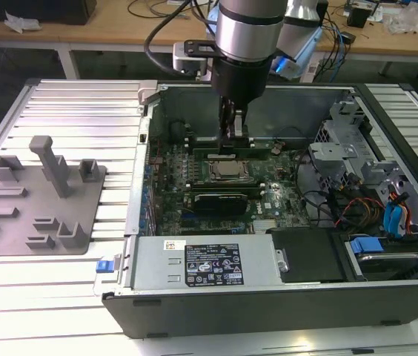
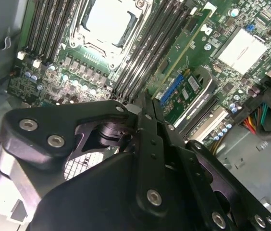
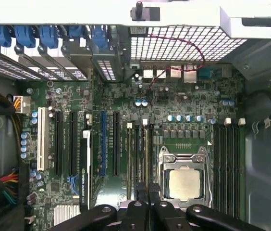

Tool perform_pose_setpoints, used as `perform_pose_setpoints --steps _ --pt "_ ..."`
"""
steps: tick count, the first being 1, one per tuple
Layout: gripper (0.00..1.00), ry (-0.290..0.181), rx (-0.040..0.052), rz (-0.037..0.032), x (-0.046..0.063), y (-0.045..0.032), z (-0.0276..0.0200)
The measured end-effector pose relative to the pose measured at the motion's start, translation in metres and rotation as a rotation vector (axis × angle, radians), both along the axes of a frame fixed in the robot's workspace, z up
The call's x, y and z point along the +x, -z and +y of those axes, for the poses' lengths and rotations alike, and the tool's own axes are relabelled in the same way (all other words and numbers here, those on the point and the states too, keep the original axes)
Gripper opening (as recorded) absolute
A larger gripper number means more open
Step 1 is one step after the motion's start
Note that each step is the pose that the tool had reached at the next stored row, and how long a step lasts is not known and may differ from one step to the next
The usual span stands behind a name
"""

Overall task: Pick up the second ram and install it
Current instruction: 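Insert the second ram into the second slot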

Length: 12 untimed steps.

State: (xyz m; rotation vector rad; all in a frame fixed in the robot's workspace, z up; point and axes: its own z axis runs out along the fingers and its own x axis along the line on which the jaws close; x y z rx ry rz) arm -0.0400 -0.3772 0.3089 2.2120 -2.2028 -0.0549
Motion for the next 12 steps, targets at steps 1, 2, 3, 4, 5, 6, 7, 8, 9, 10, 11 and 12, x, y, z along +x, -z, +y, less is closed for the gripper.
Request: perform_pose_setpoints --steps 1,2,3,4,5,6,7,8,9,10,11,12 --pt "0.09 0.0 -0.0001 0.0 0.0 0.0031 0.0" --pt "0.09 0.0 0.0 0.0 0.0 0.0067 0.0" --pt "0.09 0.0 -0.0001 0.0 -0.001 0.0097 0.0" --pt "0.09 0.0 -0.0002 0.0001 -0.001 0.0132 0.0" --pt "0.09 0.0 0.0 0.0 -0.001 0.0159 0.0" --pt "0.09 0.0 0.0 0.0 -0.001 0.0183 0.0" --pt "0.09 0.0 0.0 0.0 -0.001 0.0214 0.0" --pt "0.09 0.0 -0.0001 0.0 -0.001 0.0243 0.0" --pt "0.09 0.0 -0.0001 0.0 -0.001 0.0263 -0.0001" --pt "0.09 0.0 -0.0002 0.0 -0.001 0.0293 -0.0001" --pt "0.09 0.0 -0.0002 0.0001 -0.001 0.0323 -0.0001" --pt "0.09 0.0 0.0 0.0 -0.001 0.0341 0.0"
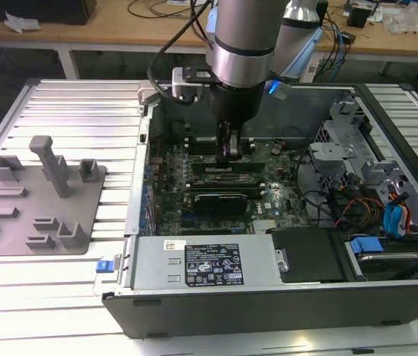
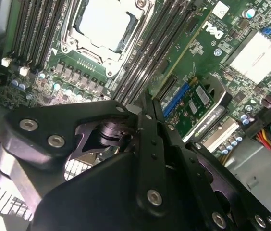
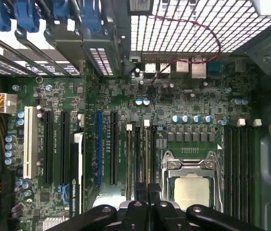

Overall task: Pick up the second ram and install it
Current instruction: 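Insert the second ram into the second slot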

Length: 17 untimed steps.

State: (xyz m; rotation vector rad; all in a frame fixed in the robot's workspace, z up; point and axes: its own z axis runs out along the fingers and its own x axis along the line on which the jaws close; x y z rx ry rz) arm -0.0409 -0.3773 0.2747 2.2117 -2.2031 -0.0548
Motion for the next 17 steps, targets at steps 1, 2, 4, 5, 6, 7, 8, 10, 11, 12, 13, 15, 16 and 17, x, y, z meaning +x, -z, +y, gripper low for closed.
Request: perform_pose_setpoints --steps 1,2,4,5,6,7,8,10,11,12,13,15,16,17 --pt "0.09 0.0 0.0 0.0 0.0 0.0019 0.0" --pt "0.09 0.0 0.0 0.0 0.0 0.0046 0.0" --pt "0.09 0.001 -0.0001 0.0001 0.0 0.0102 -0.0001" --pt "0.09 0.001 -0.0001 0.0 0.0 0.0114 -0.0001" --pt "0.09 0.001 -0.0001 0.0 0.0 0.016 -0.0001" --pt "0.09 0.001 -0.0001 0.0 0.0 0.018 -0.0001" --pt "0.09 0.001 -0.0003 0.0001 0.0 0.018 -0.0002" --pt "0.09 0.001 -0.0001 0.0 0.0 0.0182 -0.0001" --pt "0.09 0.001 0.0 0.0 0.0 0.0184 -0.0001" --pt "0.09 0.001 0.0 0.0 0.001 0.0186 -0.0001" --pt "0.09 0.001 -0.0001 0.0 0.002 0.0186 -0.0002" --pt "0.09 0.001 0.0 0.0 0.002 0.0187 -0.0001" --pt "0.09 0.001 0.0002 -0.0001 0.002 0.0199 -0.0001" --pt "0.09 0.001 0.0001 -0.0001 0.002 0.0216 -0.0001"
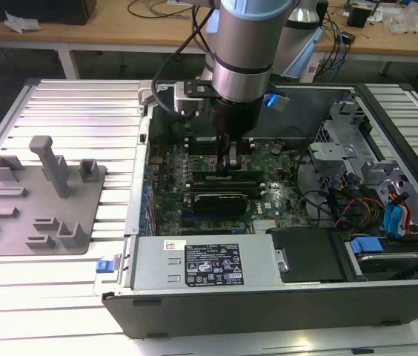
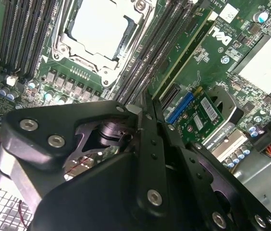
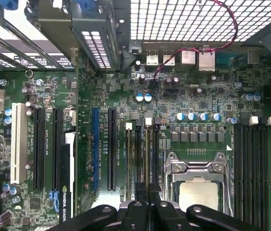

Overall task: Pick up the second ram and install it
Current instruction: 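Insert the second ram into the second slot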

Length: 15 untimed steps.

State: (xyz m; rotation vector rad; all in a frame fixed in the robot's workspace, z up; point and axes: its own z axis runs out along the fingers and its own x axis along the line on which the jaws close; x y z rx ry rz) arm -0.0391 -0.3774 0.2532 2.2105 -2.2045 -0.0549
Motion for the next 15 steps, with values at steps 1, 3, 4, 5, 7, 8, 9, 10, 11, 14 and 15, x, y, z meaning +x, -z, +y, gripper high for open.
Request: perform_pose_setpoints --steps 1,3,4,5,7,8,9,10,11,14,15 --pt "0.09 0.0 -0.0003 0.0001 0.0 0.0007 0.0" --pt "0.09 0.001 -0.0001 0.0 0.0 0.0037 0.0" --pt "0.09 0.001 0.0 0.0 0.0 0.0046 0.0" --pt "0.09 0.001 0.0 0.0 0.0 0.0053 0.0" --pt "0.09 0.001 -0.0001 0.0001 0.0 0.0078 0.0" --pt "0.09 0.001 -0.0002 0.0001 0.0 0.0087 0.0" --pt "0.09 0.001 0.0 0.0 0.0 0.0093 0.0006" --pt "0.09 0.0 0.0001 0.0 0.0 0.0105 0.0011" --pt "0.09 0.001 0.0007 0.0001 0.0 0.0113 0.0012" --pt "0.09 0.001 0.0039 0.0001 0.0 0.014 0.0015" --pt "0.09 0.0 0.0044 0.0 0.0 0.0148 0.0017"
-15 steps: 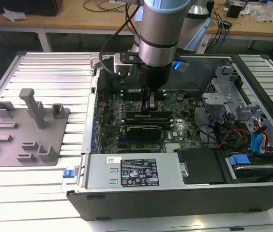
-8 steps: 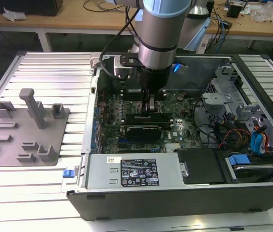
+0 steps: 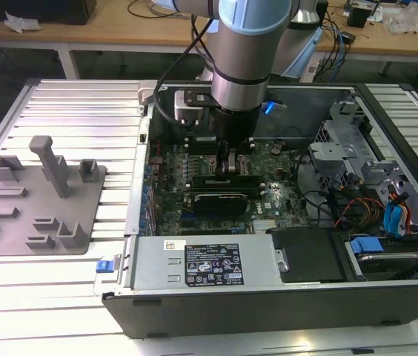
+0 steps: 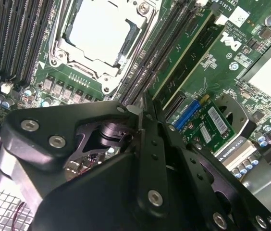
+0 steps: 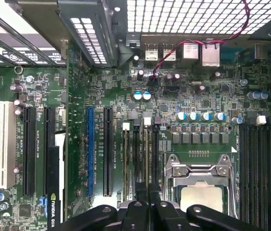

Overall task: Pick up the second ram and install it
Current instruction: 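Insert the second ram into the second slot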

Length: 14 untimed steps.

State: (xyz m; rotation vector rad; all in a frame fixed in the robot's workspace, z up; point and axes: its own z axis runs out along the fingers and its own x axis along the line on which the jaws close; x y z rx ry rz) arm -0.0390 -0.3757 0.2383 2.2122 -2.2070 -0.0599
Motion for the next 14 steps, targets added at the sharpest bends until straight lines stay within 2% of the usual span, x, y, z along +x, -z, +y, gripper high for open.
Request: perform_pose_setpoints --steps 14 --pt "0.09 0.0 -0.0001 0.0 -0.0001 0.0024 0.001"
